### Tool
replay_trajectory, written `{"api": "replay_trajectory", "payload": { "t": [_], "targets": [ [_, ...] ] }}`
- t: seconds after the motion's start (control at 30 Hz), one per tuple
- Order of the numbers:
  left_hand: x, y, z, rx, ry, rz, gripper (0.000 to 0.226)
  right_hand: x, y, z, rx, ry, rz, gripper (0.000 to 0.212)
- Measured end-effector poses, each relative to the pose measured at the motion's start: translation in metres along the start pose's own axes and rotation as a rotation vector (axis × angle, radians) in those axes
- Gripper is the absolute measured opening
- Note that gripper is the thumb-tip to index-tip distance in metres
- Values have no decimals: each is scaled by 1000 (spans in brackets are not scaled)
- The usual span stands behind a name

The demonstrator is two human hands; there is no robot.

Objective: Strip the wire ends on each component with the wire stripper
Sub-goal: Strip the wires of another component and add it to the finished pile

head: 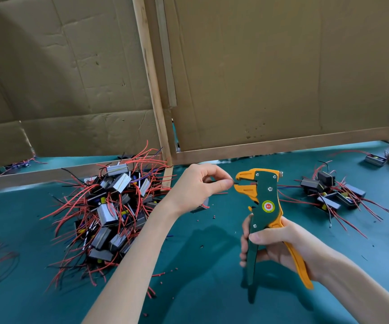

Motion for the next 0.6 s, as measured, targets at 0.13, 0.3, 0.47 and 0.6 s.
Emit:
{"api": "replay_trajectory", "payload": {
  "t": [0.13, 0.3, 0.47, 0.6],
  "targets": [
    [3, -4, -1, 9, 54, 26, 7, -1, -1, 0, 2, 4, -48, 30],
    [1, -5, -2, 12, 76, 54, 12, -2, 0, -3, 22, -55, -93, 33],
    [-1, -4, -1, 4, 81, 39, 13, -3, 1, -10, 49, -162, -95, 27],
    [-1, 0, -2, -25, 89, -33, 11, -7, -4, -10, 47, -350, -99, 38]
  ]
}}
Point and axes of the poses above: each hand's wrist, its own z-axis towards the middle knuckle, its own x-axis out of the palm, y = z × x, the point moved 9 cm from there along z, towards the middle knuckle, and after that the axes turned 14 degrees about x, right-handed, at the moved point
